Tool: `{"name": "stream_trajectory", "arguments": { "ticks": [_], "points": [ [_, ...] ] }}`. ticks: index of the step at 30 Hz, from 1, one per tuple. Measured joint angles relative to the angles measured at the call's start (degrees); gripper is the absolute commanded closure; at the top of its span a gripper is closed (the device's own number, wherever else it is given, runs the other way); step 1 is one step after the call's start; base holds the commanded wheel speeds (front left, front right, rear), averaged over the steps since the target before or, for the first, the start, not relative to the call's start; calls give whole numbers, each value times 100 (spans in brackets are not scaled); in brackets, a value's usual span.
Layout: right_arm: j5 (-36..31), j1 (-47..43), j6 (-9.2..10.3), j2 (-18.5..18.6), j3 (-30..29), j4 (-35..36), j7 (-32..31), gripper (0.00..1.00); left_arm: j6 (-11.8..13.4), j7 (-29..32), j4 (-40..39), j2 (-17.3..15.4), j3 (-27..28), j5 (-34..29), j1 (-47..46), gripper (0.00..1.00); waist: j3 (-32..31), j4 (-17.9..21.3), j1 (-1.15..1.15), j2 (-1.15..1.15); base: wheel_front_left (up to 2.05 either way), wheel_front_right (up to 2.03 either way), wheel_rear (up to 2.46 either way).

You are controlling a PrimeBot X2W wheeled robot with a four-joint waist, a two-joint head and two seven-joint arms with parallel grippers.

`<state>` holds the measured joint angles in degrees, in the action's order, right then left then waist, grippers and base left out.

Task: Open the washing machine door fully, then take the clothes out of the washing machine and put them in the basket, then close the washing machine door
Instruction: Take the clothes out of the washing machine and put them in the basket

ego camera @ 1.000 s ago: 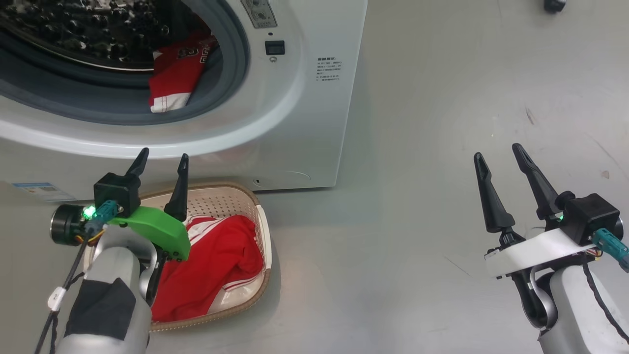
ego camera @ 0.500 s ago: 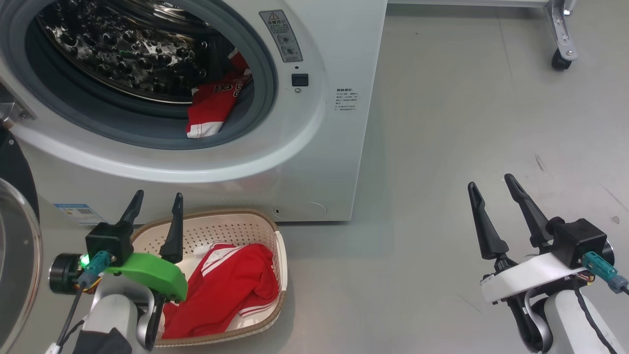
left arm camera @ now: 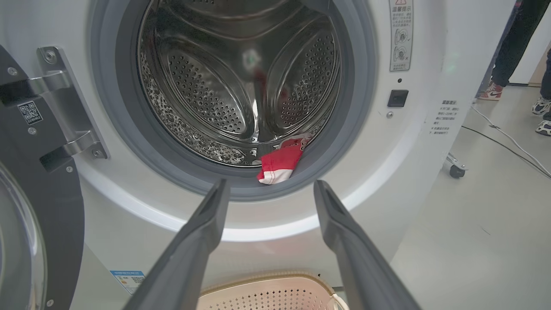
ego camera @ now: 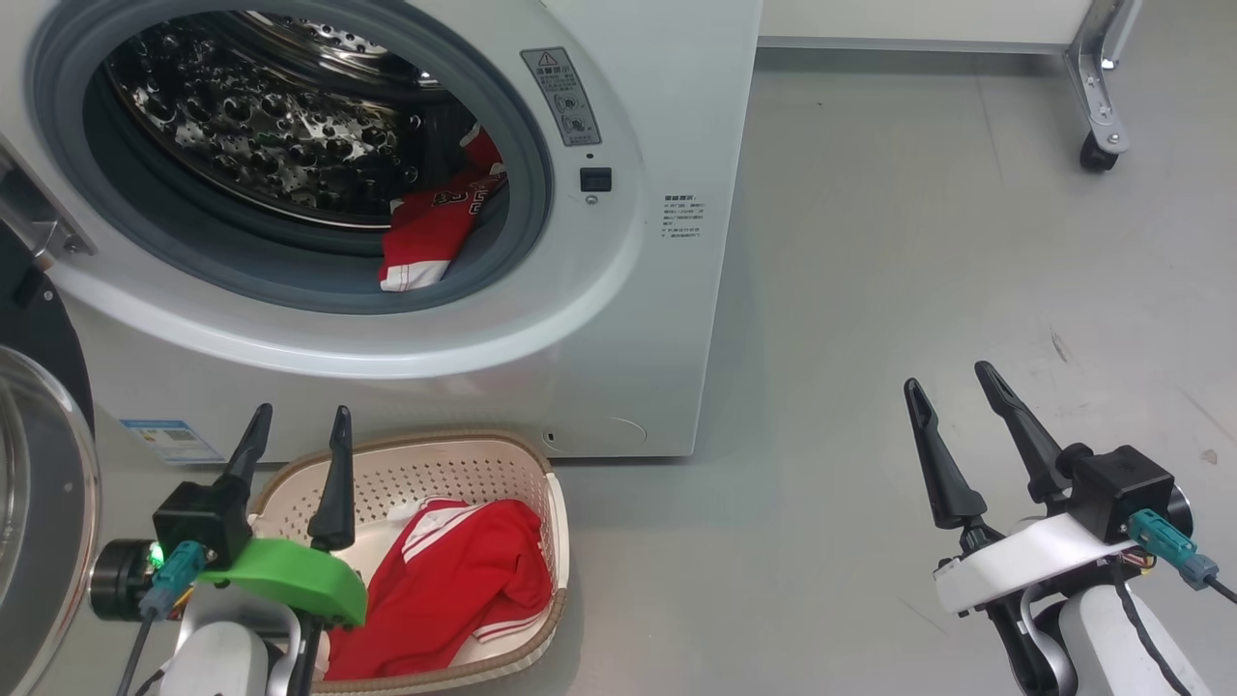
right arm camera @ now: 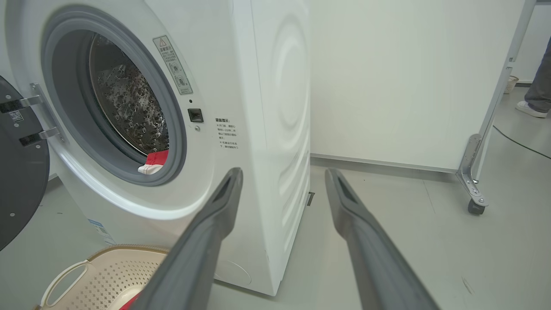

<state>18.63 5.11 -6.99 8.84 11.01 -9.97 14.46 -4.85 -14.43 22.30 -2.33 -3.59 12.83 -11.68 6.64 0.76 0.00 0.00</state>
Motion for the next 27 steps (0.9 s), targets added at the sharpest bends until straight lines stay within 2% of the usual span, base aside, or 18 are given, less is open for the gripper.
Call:
{"name": "stream_trajectory", "arguments": {
  "ticks": [27],
  "points": [
    [0, -98, 0, 8, 35, 26, 0, 0, 36, -1, -520, 0, -215, -133, 388, 0, -31, 40, 0, 0, 0, 0, 0]
  ]
}}
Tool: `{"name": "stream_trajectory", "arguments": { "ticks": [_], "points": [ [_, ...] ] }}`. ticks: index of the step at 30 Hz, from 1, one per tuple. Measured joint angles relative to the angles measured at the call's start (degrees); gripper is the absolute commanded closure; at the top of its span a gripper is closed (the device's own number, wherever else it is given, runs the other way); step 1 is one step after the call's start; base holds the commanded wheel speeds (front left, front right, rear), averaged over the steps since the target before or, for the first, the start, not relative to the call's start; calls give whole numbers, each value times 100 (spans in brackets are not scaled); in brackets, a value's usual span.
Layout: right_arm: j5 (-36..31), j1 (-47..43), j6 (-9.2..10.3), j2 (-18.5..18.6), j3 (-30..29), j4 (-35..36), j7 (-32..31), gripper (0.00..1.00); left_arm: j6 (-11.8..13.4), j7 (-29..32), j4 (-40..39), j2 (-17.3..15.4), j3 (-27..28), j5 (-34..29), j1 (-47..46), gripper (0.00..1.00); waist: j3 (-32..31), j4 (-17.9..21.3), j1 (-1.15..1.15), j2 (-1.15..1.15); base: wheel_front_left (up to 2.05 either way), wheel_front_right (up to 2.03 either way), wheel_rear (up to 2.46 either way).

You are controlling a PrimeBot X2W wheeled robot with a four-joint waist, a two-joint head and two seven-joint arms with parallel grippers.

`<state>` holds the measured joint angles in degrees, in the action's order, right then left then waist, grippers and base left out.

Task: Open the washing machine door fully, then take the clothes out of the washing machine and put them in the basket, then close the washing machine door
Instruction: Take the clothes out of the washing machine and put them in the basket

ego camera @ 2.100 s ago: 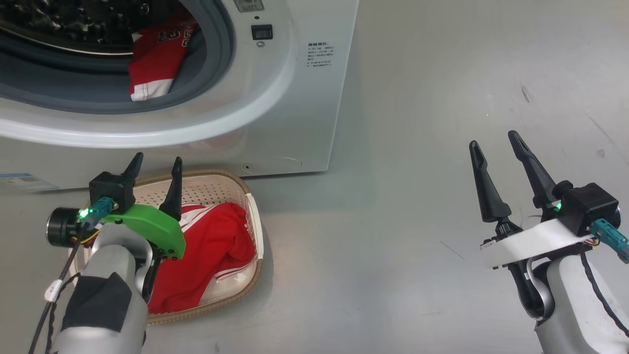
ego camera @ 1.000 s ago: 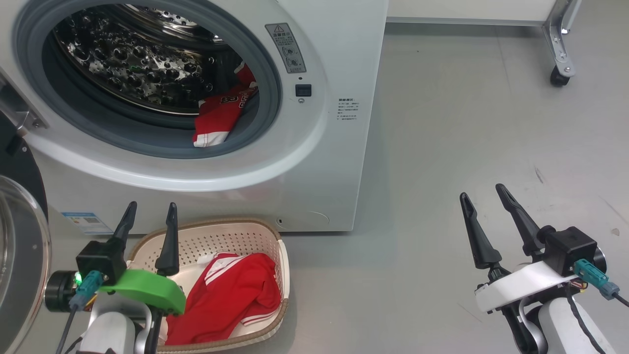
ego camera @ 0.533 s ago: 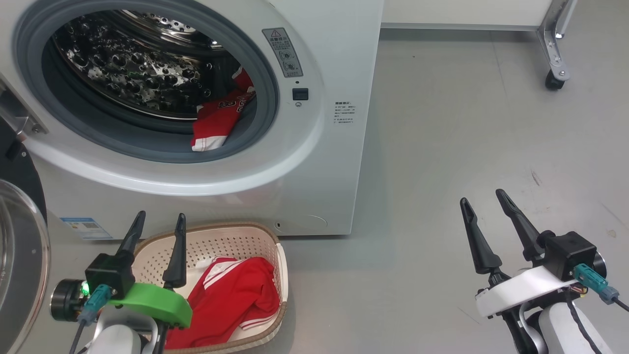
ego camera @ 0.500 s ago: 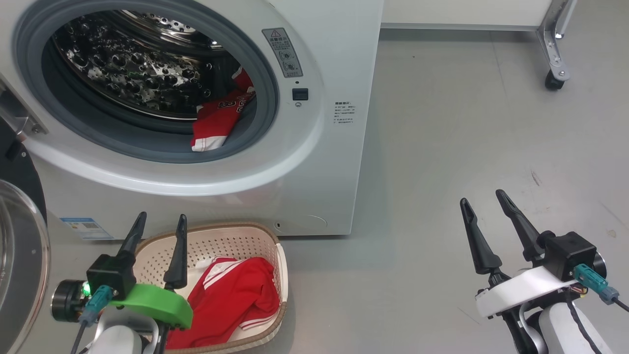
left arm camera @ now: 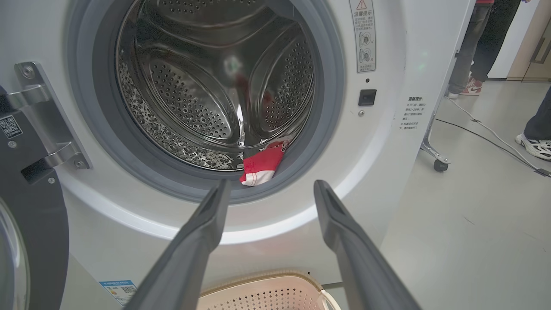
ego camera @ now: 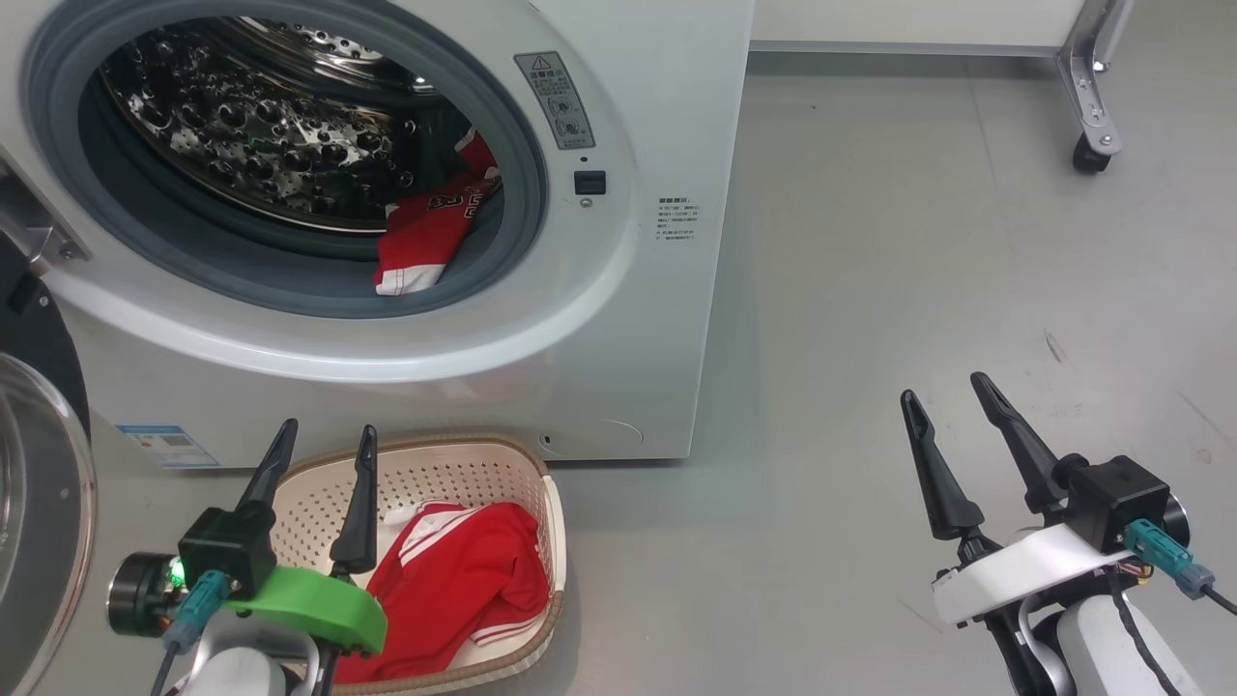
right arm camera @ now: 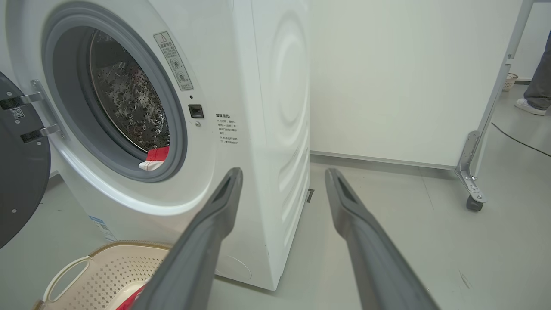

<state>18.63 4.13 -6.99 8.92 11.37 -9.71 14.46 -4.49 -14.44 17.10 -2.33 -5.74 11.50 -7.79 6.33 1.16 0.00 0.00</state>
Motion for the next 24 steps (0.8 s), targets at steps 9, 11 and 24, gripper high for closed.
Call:
{"name": "stream_trajectory", "arguments": {
  "ticks": [9, 11, 24],
  "points": [
    [0, -1, 0, 0, 8, 21, 0, 0, 15, 0, -109, 0, -33, 0, 55, 0, 54, 4, 0, 0, 0, 0, 0],
    [0, -1, 0, -1, 11, 25, 0, 0, 16, 0, -124, 0, -34, 0, 64, 0, 65, 4, 0, 0, 0, 0, 0],
    [0, 0, 0, -5, 44, 97, 0, 0, 67, 0, -259, 0, -43, 1, 82, 0, 201, 19, 0, 0, 0, 0, 0]
  ]
}}
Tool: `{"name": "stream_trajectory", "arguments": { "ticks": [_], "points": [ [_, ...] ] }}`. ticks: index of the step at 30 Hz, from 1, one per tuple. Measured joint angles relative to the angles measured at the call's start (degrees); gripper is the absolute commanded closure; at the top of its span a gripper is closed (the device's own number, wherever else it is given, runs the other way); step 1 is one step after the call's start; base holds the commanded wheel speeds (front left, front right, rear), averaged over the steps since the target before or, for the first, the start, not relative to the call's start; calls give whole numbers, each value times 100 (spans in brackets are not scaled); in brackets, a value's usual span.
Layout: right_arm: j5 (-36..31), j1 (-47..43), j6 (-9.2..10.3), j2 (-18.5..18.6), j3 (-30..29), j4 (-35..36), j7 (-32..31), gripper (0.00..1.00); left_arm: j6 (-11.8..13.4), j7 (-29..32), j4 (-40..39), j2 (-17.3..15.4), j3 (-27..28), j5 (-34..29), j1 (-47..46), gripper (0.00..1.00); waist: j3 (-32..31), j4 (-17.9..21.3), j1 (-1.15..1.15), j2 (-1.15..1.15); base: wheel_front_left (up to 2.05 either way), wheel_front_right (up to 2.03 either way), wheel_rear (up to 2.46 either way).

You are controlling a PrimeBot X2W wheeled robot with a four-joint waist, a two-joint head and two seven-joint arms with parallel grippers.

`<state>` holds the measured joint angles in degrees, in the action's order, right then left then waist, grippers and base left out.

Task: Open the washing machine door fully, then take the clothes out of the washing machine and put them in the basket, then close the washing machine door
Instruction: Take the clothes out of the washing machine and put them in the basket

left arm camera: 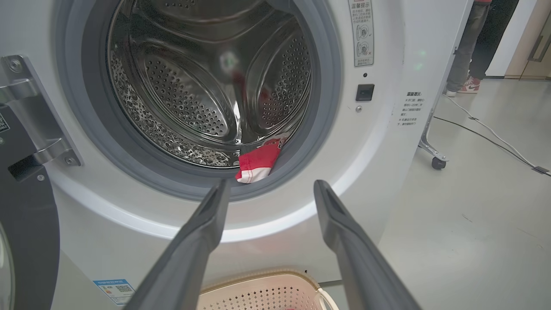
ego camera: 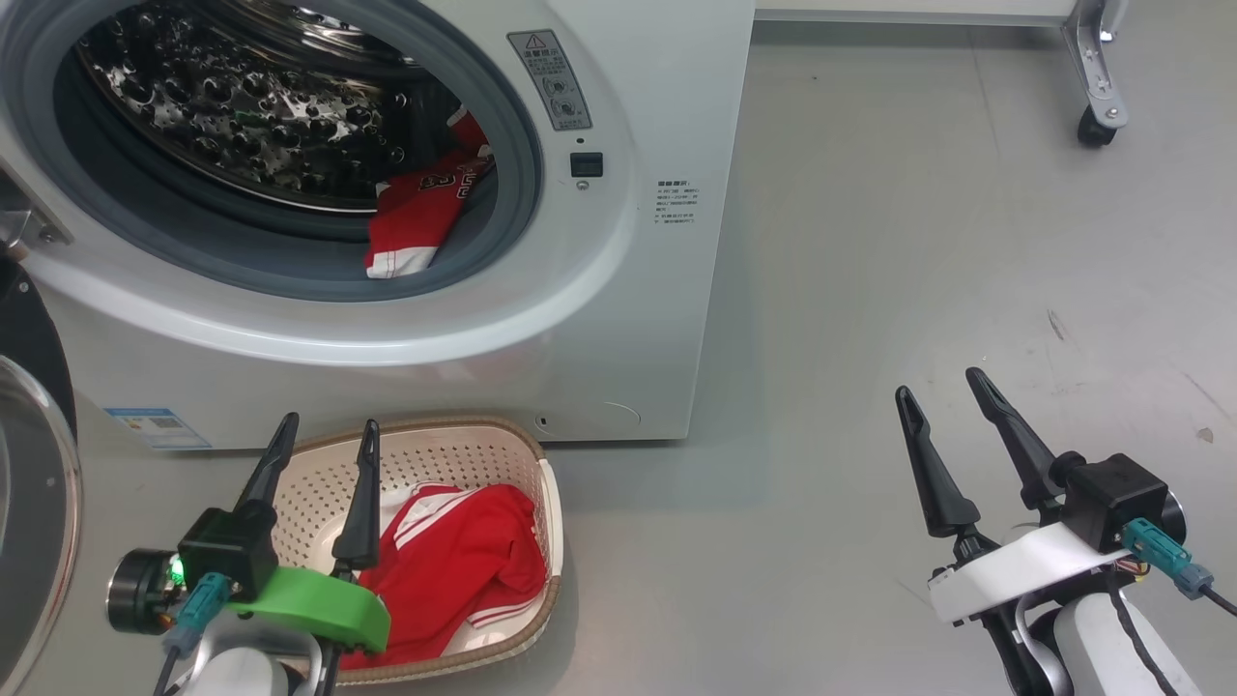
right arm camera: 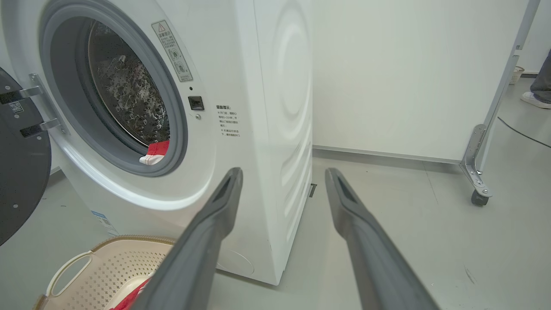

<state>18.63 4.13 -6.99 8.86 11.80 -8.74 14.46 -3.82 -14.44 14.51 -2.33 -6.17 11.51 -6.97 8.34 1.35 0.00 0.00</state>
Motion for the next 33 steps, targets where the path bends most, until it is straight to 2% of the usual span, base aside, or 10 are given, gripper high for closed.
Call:
{"name": "stream_trajectory", "arguments": {
  "ticks": [16, 21, 27, 33],
  "points": [
    [1, 27, 0, 3, 203, 211, 0, 0, 7, 32, -112, -10, 54, 75, -96, 0, 496, 54, 0, 0, 0, 0, 0],
    [1, 109, 0, 15, 339, 301, -1, 0, 5, 212, -210, -100, 79, 60, -597, 0, 796, 98, 0, 0, 0, 0, 0],
    [1, 365, 0, 11, 505, 404, -1, 0, 3, 530, -242, -414, 237, 31, -1219, 0, 1199, 209, 0, 0, 0, 0, 0],
    [1, 567, 0, -31, 538, 419, -1, 0, -10, 1001, -212, -591, 338, 75, -1938, 0, 1565, 417, 0, 0, 0, 0, 0]
  ]
}}
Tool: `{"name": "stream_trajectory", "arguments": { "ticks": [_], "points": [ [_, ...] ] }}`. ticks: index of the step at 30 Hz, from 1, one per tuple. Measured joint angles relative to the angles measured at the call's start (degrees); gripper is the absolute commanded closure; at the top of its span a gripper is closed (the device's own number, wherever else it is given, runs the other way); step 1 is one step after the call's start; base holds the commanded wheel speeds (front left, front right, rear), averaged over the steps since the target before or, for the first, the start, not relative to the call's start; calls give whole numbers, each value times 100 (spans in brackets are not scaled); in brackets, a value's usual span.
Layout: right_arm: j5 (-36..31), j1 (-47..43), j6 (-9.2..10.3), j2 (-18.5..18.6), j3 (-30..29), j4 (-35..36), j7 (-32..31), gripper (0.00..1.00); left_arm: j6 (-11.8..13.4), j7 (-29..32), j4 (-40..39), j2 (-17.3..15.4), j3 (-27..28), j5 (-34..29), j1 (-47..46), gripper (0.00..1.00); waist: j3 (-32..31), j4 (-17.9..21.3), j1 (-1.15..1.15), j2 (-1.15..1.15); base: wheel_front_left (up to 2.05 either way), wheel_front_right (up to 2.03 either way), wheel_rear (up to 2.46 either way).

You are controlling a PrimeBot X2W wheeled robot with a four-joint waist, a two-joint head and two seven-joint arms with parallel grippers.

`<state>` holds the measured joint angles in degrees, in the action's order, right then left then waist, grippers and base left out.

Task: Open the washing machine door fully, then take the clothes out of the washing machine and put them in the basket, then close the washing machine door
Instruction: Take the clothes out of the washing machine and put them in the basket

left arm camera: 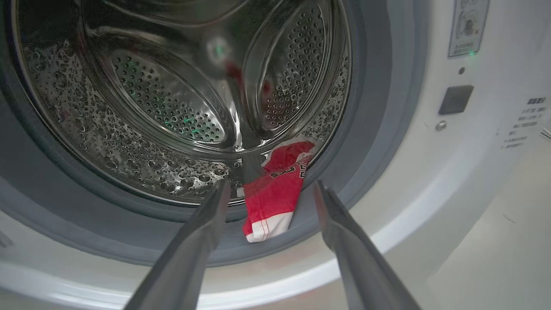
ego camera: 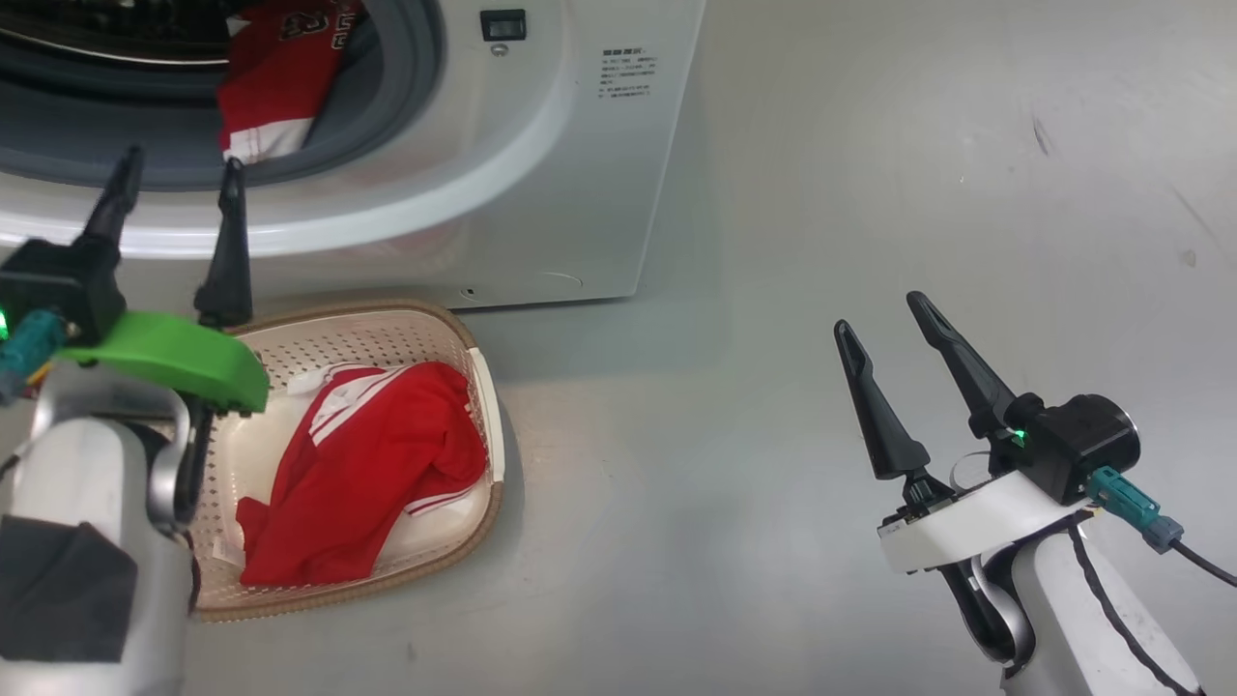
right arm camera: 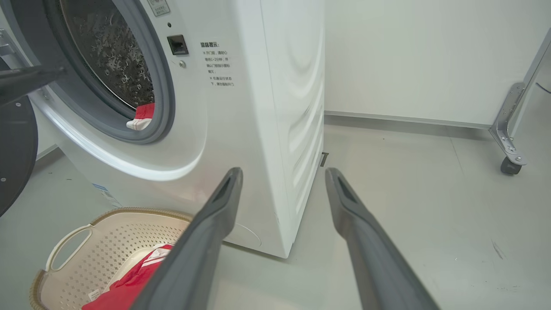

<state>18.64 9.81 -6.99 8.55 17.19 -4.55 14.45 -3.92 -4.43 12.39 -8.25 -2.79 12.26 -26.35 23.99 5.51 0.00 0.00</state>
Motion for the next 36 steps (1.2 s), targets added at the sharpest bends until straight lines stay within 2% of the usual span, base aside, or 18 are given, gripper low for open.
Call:
{"name": "stream_trajectory", "arguments": {
  "ticks": [12, 21, 36],
  "points": [
    [200, 279, 0, -189, 11, -14, 1, 0, -42, 1143, 701, -374, 417, 346, -1462, 0, 616, 637, 0, 0, 0, 0, 0],
    [227, 452, 0, -259, 5, -15, 1, 0, -76, 1813, 1302, -556, 267, 346, -2131, 0, 978, 1016, 0, 0, 0, 0, 0],
    [237, 567, 0, -300, -51, -20, 1, 0, -41, 2185, 2106, -755, 301, 315, -2850, 0, 1305, 1274, 0, 0, 0, 0, 0]
  ]
}}
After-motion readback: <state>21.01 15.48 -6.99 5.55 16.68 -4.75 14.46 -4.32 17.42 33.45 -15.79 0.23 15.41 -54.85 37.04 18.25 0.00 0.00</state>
